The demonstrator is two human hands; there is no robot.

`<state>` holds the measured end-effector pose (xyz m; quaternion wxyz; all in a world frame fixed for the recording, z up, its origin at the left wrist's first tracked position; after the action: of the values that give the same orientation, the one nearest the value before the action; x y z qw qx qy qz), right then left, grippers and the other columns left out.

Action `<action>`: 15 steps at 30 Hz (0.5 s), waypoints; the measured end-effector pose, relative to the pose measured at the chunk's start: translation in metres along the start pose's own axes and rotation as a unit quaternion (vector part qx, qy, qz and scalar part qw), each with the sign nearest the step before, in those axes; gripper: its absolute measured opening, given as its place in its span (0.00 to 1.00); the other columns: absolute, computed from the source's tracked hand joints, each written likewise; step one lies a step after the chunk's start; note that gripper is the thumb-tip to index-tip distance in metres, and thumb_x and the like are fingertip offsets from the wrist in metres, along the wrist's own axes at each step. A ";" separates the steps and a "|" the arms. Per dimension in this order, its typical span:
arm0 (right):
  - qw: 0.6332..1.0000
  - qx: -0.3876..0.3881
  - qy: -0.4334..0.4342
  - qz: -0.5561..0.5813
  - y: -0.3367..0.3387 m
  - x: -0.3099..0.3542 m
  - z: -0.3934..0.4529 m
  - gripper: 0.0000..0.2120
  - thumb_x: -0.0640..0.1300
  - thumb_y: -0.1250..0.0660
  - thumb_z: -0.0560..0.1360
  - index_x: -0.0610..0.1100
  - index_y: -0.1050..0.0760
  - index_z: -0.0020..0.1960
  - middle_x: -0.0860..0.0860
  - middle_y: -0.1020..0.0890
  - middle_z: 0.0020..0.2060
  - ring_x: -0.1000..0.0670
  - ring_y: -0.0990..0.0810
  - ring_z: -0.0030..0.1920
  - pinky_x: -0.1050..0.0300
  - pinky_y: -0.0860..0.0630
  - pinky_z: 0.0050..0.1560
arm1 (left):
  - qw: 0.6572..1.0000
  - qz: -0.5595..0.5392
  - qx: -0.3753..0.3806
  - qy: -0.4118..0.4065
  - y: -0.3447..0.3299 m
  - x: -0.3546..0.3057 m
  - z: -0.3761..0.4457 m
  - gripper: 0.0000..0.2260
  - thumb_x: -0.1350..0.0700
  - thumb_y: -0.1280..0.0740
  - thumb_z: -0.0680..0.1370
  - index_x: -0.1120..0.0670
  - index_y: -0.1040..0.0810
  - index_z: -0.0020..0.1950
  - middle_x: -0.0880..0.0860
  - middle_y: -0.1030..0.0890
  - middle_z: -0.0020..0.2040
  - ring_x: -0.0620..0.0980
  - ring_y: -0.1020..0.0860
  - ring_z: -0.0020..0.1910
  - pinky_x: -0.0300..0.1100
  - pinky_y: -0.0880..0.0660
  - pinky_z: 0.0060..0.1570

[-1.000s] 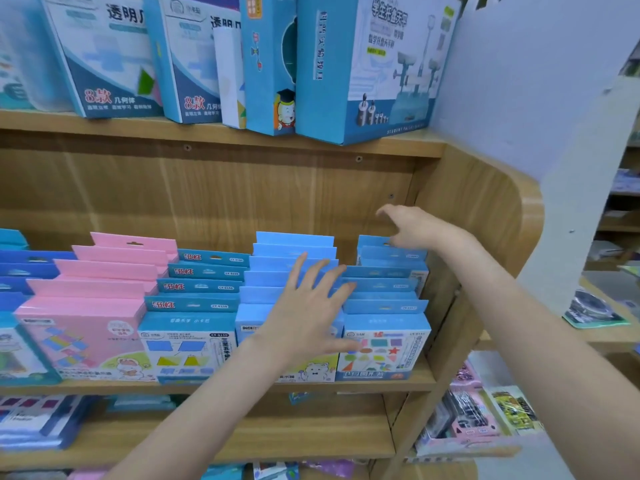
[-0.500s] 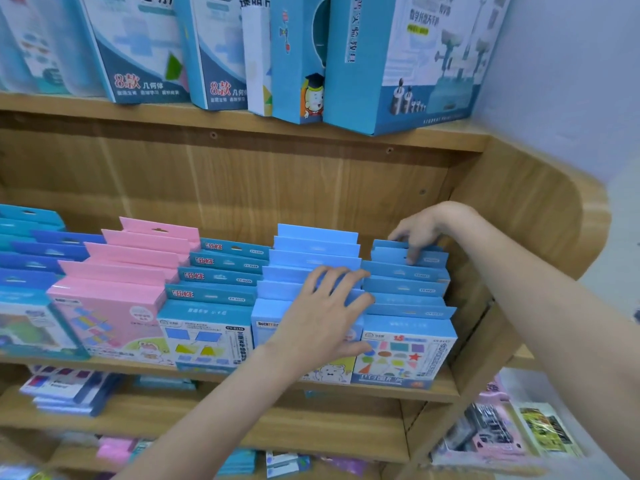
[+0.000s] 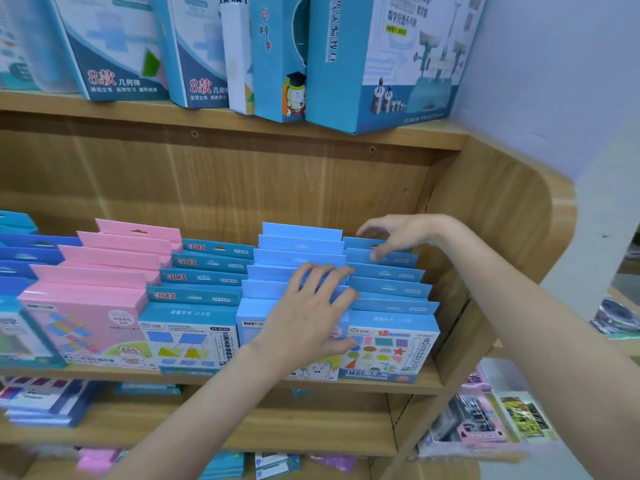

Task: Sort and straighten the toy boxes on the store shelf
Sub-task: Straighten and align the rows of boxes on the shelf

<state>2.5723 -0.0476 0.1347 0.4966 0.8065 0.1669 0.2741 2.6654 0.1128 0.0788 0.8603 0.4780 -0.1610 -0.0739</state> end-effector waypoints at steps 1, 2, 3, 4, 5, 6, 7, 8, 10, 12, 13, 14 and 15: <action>0.999 -0.027 0.009 0.027 0.002 0.001 -0.004 0.24 0.47 0.34 0.75 0.48 0.36 0.68 0.49 0.34 0.69 0.48 0.35 0.68 0.49 0.36 0.69 | 1.000 -0.001 0.000 0.000 0.000 0.000 0.000 0.27 0.35 0.31 0.64 0.54 0.25 0.52 0.56 0.26 0.62 0.58 0.28 0.58 0.53 0.41 0.61; 0.997 -0.057 0.013 0.052 0.004 0.001 -0.009 0.22 0.47 0.35 0.75 0.47 0.35 0.67 0.48 0.33 0.69 0.48 0.34 0.68 0.50 0.35 0.68 | 1.000 -0.003 0.002 0.001 0.000 0.000 0.000 0.27 0.35 0.31 0.64 0.54 0.25 0.52 0.56 0.26 0.62 0.58 0.28 0.58 0.53 0.41 0.61; 0.994 -0.090 0.013 0.068 0.005 0.000 -0.013 0.20 0.48 0.37 0.76 0.46 0.34 0.66 0.47 0.31 0.68 0.48 0.33 0.66 0.51 0.33 0.67 | 1.000 -0.006 0.003 0.000 0.000 0.000 0.000 0.27 0.35 0.32 0.64 0.54 0.24 0.52 0.56 0.26 0.62 0.58 0.28 0.58 0.53 0.41 0.61; 0.990 -0.121 0.010 0.071 0.005 -0.001 -0.017 0.19 0.48 0.38 0.77 0.46 0.33 0.66 0.46 0.30 0.67 0.48 0.32 0.66 0.51 0.33 0.66 | 1.000 -0.009 0.004 0.001 0.000 0.000 -0.001 0.27 0.35 0.32 0.64 0.54 0.25 0.53 0.56 0.26 0.63 0.58 0.28 0.58 0.53 0.42 0.62; 0.987 -0.144 0.006 0.066 0.004 -0.002 -0.022 0.18 0.48 0.40 0.78 0.46 0.34 0.67 0.46 0.30 0.67 0.47 0.32 0.66 0.52 0.34 0.66 | 1.000 -0.013 0.004 0.001 0.000 0.000 -0.001 0.28 0.35 0.33 0.64 0.53 0.25 0.55 0.56 0.27 0.64 0.58 0.28 0.59 0.53 0.42 0.63; 0.986 -0.154 0.002 0.058 -0.001 -0.003 -0.025 0.19 0.49 0.42 0.78 0.46 0.35 0.68 0.46 0.31 0.68 0.47 0.33 0.67 0.52 0.35 0.67 | 1.000 -0.018 0.005 0.001 0.001 0.000 -0.001 0.30 0.34 0.33 0.65 0.53 0.27 0.58 0.56 0.28 0.65 0.58 0.29 0.61 0.53 0.43 0.64; 0.987 -0.153 0.000 0.049 -0.009 -0.003 -0.028 0.20 0.49 0.44 0.79 0.46 0.37 0.70 0.46 0.33 0.70 0.46 0.35 0.69 0.52 0.38 0.69 | 1.000 -0.025 0.006 0.003 0.001 0.000 -0.001 0.31 0.34 0.35 0.66 0.53 0.28 0.61 0.57 0.29 0.66 0.58 0.30 0.63 0.53 0.44 0.65; 0.989 -0.141 -0.003 0.037 -0.019 -0.003 -0.030 0.21 0.50 0.46 0.80 0.47 0.40 0.71 0.47 0.37 0.72 0.46 0.39 0.72 0.52 0.42 0.71 | 0.999 -0.035 0.007 0.005 0.002 0.000 -0.001 0.33 0.33 0.37 0.67 0.53 0.30 0.63 0.57 0.30 0.67 0.57 0.31 0.64 0.53 0.45 0.67; 0.993 -0.117 -0.019 0.002 -0.038 -0.002 -0.031 0.22 0.52 0.51 0.81 0.49 0.45 0.74 0.47 0.46 0.75 0.45 0.50 0.75 0.47 0.51 0.74 | 0.999 -0.050 0.008 0.012 0.006 0.001 -0.001 0.36 0.32 0.40 0.69 0.57 0.32 0.67 0.58 0.31 0.68 0.56 0.33 0.67 0.54 0.48 0.69; 0.992 -0.115 -0.049 -0.033 -0.049 0.000 -0.032 0.22 0.53 0.55 0.81 0.52 0.49 0.74 0.49 0.53 0.76 0.44 0.57 0.75 0.42 0.57 0.74 | 0.999 -0.045 0.002 0.017 0.011 0.003 -0.005 0.38 0.32 0.42 0.70 0.60 0.32 0.67 0.58 0.30 0.68 0.54 0.34 0.68 0.55 0.48 0.69; 0.990 -0.123 -0.057 -0.042 -0.051 0.001 -0.033 0.22 0.53 0.57 0.81 0.52 0.50 0.74 0.49 0.55 0.76 0.44 0.58 0.75 0.41 0.58 0.74 | 0.999 -0.036 -0.003 0.022 0.014 0.005 -0.008 0.38 0.32 0.43 0.71 0.61 0.31 0.67 0.58 0.30 0.68 0.54 0.34 0.68 0.56 0.48 0.69; 0.989 -0.129 -0.061 -0.049 -0.053 0.004 -0.034 0.22 0.54 0.58 0.81 0.53 0.51 0.74 0.49 0.56 0.76 0.45 0.59 0.75 0.41 0.59 0.73 | 0.999 -0.026 -0.004 0.028 0.016 0.009 -0.012 0.38 0.31 0.43 0.71 0.62 0.30 0.66 0.58 0.30 0.68 0.54 0.34 0.68 0.57 0.47 0.69; 0.988 -0.135 -0.060 -0.052 -0.054 0.006 -0.035 0.23 0.54 0.58 0.81 0.53 0.52 0.74 0.50 0.56 0.76 0.45 0.59 0.75 0.41 0.59 0.73 | 0.999 -0.020 0.001 0.034 0.017 0.013 -0.016 0.38 0.32 0.44 0.71 0.62 0.29 0.66 0.58 0.30 0.67 0.55 0.34 0.68 0.57 0.47 0.69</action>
<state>2.5558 0.0047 0.1003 0.6238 0.7372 0.1397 0.2187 2.6830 0.1304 0.0880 0.8633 0.4840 -0.1217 -0.0746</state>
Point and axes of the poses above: each hand's wrist, its own z-axis towards the middle knuckle, its own y-axis out of the back of the hand, x = y × z, the point moved 5 cm from there along z, towards the middle knuckle
